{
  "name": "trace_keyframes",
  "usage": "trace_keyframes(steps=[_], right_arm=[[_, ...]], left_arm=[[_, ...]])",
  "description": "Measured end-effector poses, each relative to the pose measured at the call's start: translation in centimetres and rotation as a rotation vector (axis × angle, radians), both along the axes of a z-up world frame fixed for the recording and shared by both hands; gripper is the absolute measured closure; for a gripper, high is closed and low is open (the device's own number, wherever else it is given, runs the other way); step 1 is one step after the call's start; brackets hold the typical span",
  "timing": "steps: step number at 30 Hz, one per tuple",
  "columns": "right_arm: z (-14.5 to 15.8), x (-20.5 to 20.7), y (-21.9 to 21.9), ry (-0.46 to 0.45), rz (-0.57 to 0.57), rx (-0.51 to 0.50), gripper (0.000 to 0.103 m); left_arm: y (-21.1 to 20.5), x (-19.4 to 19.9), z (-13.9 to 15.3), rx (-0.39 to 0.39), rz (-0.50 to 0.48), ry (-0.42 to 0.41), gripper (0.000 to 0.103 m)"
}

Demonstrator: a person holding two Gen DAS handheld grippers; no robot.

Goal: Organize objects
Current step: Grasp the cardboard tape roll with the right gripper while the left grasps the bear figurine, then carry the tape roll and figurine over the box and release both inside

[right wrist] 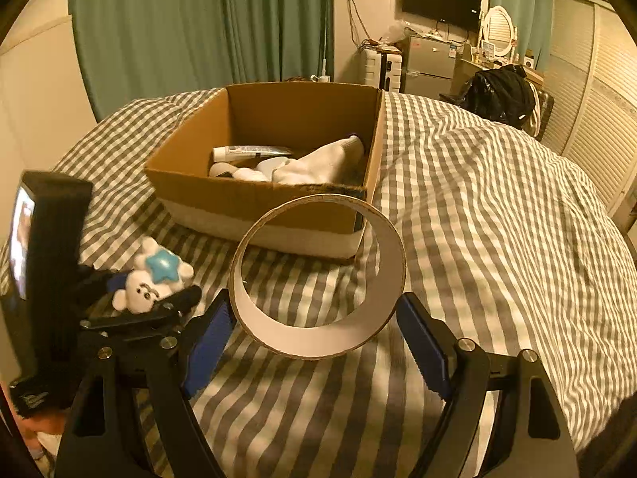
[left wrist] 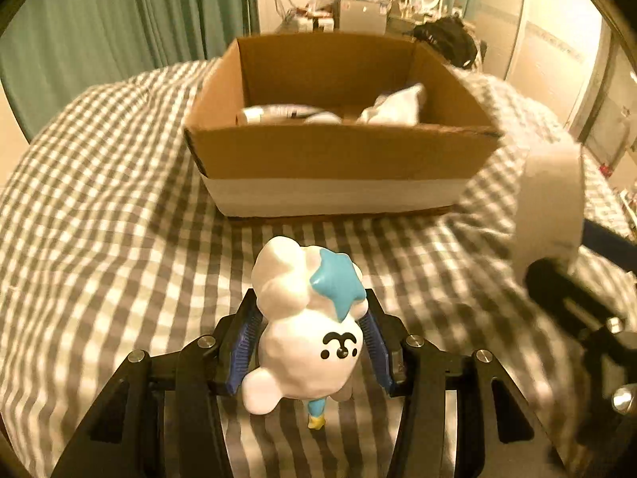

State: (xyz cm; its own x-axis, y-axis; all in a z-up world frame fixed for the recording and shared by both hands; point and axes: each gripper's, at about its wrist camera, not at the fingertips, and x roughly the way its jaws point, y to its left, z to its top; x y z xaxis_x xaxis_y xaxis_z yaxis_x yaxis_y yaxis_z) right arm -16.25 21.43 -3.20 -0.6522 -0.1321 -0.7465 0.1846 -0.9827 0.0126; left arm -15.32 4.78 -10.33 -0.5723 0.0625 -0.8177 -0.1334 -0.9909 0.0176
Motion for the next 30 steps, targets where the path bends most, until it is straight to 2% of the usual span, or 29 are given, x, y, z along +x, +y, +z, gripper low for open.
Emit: trace_keyframes(steps=[9, 14, 19, 24, 27, 30], right_arm=[[4.1, 4.4, -0.8, 0.086, -0.012, 0.011, 0.022], [7.8, 6.8, -1.1, 0.174, -0.010, 0.019, 0.022], [12.3, 8.7, -1.6, 0.303, -0.011, 0.070, 0.022], [16.7, 7.9, -2.4, 0.391, 0.021, 0.071, 0.022], [18.6, 6.1, -2.5, 0.405, 0.049, 0.028, 0.022], [19.7, 3.6, -2.8, 0.408, 0.065, 0.003, 0.022]], left_arm=[[1.0, 3.8, 5.3, 0.024, -0.016, 0.130, 0.052], [0.6, 5.6, 9.1, 0.010, -0.016, 0.213, 0.052], [0.1, 5.9, 13.0, 0.024, -0.026, 0.279, 0.052], [-0.4, 4.7, 16.5, 0.032, -0.032, 0.358, 0.052], [-0.6, 2.8, 17.9, 0.051, -0.031, 0.380, 0.052], [-0.6, 0.2, 18.4, 0.036, -0.020, 0.381, 0.052]])
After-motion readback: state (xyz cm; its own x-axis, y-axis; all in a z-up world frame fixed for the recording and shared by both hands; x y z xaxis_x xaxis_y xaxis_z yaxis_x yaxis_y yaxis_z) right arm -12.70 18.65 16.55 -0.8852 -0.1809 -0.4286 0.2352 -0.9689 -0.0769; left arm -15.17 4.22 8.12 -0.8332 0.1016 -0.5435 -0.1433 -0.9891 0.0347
